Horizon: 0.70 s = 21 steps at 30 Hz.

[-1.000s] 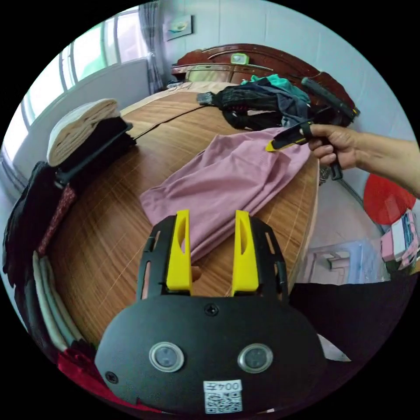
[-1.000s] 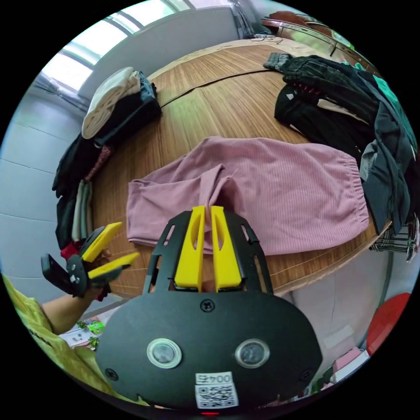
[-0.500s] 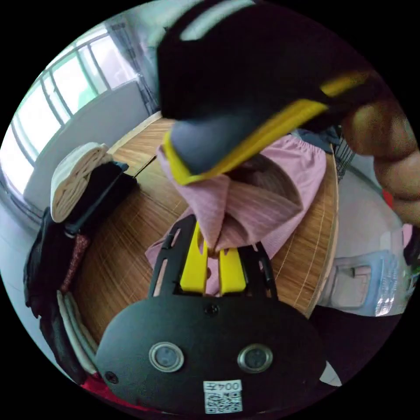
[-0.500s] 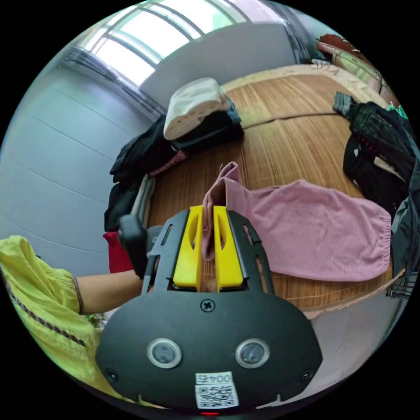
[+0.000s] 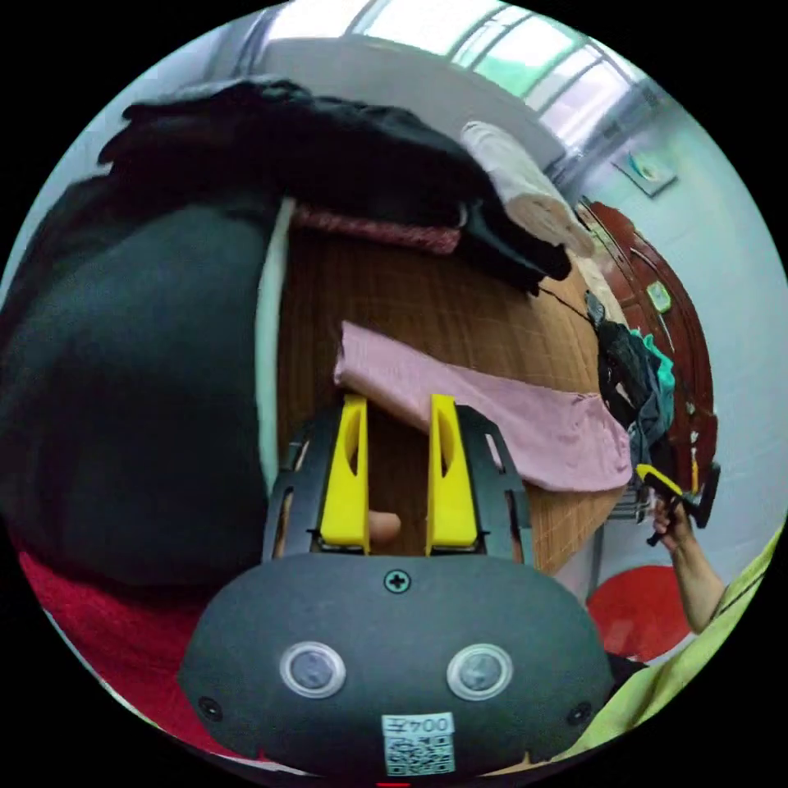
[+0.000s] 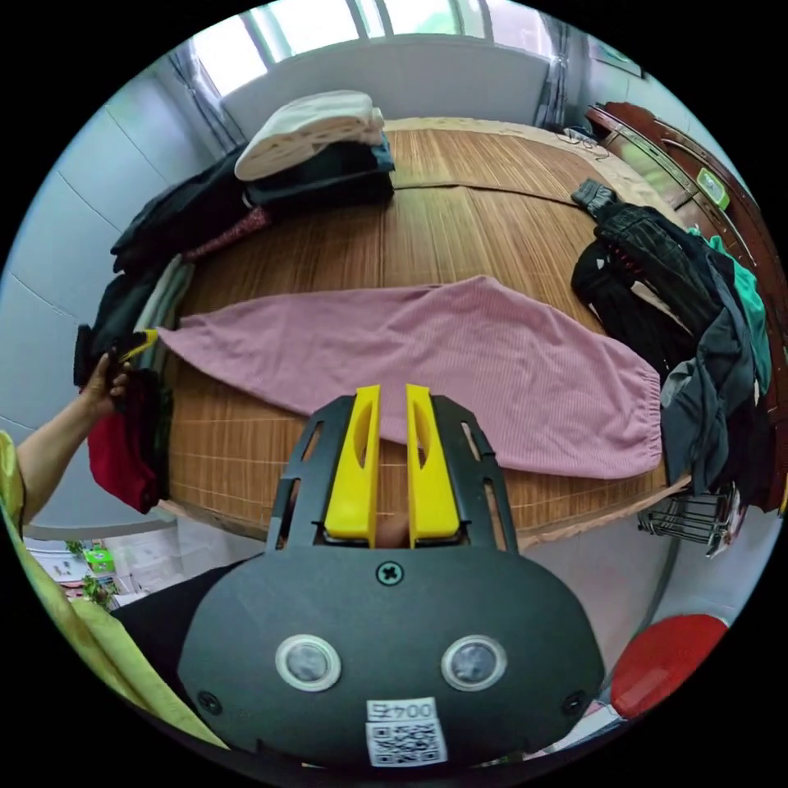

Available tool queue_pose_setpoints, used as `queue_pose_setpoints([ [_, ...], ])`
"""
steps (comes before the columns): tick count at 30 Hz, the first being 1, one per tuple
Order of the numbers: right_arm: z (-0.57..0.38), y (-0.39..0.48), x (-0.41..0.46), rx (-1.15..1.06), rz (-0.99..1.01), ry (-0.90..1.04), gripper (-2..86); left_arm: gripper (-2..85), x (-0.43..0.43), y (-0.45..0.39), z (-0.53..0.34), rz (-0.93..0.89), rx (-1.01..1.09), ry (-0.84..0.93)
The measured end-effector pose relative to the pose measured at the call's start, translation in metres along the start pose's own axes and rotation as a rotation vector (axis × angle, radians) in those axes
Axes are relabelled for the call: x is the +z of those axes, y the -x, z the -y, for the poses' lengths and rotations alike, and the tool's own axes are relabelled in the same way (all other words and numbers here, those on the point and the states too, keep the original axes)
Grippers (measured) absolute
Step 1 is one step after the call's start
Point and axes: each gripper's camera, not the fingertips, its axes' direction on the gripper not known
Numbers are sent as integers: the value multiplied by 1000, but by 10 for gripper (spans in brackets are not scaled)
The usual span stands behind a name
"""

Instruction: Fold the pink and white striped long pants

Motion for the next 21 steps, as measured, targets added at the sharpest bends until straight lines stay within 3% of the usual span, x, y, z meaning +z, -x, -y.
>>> queue_pose_setpoints([
  [2,4,10,19,-32,-93,64,56,64,-25,-6,2,-113,-18,-99],
  [7,23,10,50,-27,-243,130,51,23,-67,-81,0,-66,10,-264],
  [11,50,-12,93,37,-415,197,71,9,-3,-170,24,-91,199,-109],
  [14,59,-23,127,84,-419,249,80,5,69,-250,42,37,413,-26],
  [16,59,-17,130,120,-419,175,69,4,143,-277,51,222,514,191],
  [21,61,-26,114,196,-329,94,52,4,119,-272,76,141,323,141],
])
